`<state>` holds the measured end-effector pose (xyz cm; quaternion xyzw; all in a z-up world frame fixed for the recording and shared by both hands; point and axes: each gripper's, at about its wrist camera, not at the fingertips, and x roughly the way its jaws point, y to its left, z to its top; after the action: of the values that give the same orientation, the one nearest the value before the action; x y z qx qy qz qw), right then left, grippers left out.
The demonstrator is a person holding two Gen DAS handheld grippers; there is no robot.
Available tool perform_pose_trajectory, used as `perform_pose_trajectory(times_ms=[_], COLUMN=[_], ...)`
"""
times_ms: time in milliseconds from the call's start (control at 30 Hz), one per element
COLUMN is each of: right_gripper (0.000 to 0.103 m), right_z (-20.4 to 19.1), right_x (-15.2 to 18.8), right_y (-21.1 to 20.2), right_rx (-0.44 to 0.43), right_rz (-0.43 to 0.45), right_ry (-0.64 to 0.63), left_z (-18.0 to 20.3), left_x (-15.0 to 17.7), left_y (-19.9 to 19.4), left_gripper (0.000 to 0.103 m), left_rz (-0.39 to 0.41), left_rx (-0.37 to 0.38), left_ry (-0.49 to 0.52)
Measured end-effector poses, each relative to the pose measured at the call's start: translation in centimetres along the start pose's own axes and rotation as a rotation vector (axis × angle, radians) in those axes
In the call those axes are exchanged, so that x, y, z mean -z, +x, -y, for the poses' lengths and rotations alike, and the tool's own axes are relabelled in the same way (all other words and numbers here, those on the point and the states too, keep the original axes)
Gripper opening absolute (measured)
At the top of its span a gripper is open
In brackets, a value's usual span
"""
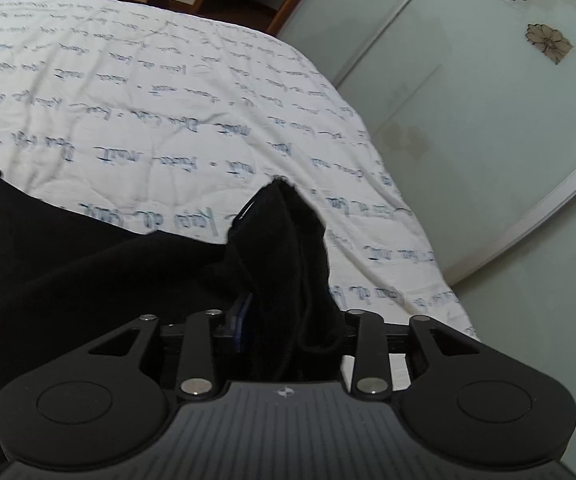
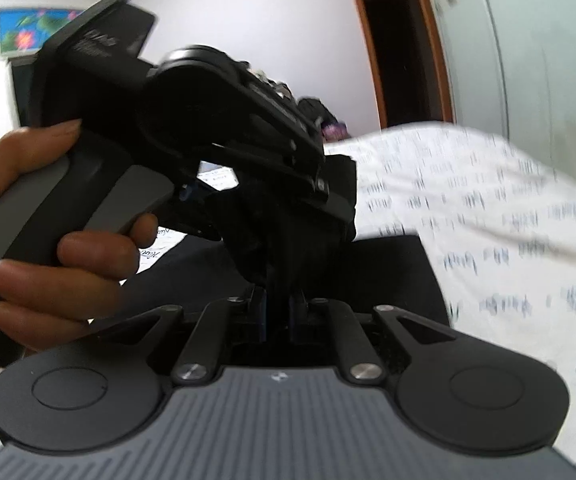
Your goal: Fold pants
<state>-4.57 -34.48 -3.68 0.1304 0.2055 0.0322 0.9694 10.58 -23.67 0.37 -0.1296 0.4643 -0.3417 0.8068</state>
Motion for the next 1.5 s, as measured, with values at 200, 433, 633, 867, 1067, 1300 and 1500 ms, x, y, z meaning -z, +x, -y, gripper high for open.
perform_pose_trajectory(times_ms=[200, 433, 633, 867, 1067, 1300, 1500], right_gripper=[0.018, 0.029, 0.033, 0.036, 0.015, 0.007, 0.007], right_z=[2.3, 3.7, 4.6, 4.4, 3.2, 3.0, 4.3], right_x=[0.4, 0.7, 0.2, -2.3, -0.9, -1.8, -0.4], right_y=[0.6, 0.1, -4.2, -3.1, -1.7, -3.4, -1.9], right_rx=[0.005, 0.031, 0.127, 0.186, 0.197, 0.222, 0.261], right_rz=[-0.039, -0.075, -0.044, 0.006, -0.063, 0.008, -0.084], right_ry=[0.107, 0.156, 0.156, 0.093, 0.033, -0.013, 0.004], left_z=[0.4, -4.5, -7.9, -7.3, -7.5, -8.7, -9.3], left_x=[-0.2, 1.4, 4.8, 6.1, 5.8, 5.1, 5.0], left_y=[-3.0, -6.2, -7.4, -8.0, -8.4, -8.5, -9.0], left_gripper=[0.075, 0.076, 0.076, 0.076, 0.076, 0.076, 0.076], left_rz=[0.109, 0.120, 0.088, 0.092, 0.114, 0.110, 0.105], left_rx=[0.013, -0.104, -0.177, -0.159, -0.168, -0.177, -0.183], left_ry=[0.048, 0.043, 0.065, 0.114, 0.109, 0.074, 0.063])
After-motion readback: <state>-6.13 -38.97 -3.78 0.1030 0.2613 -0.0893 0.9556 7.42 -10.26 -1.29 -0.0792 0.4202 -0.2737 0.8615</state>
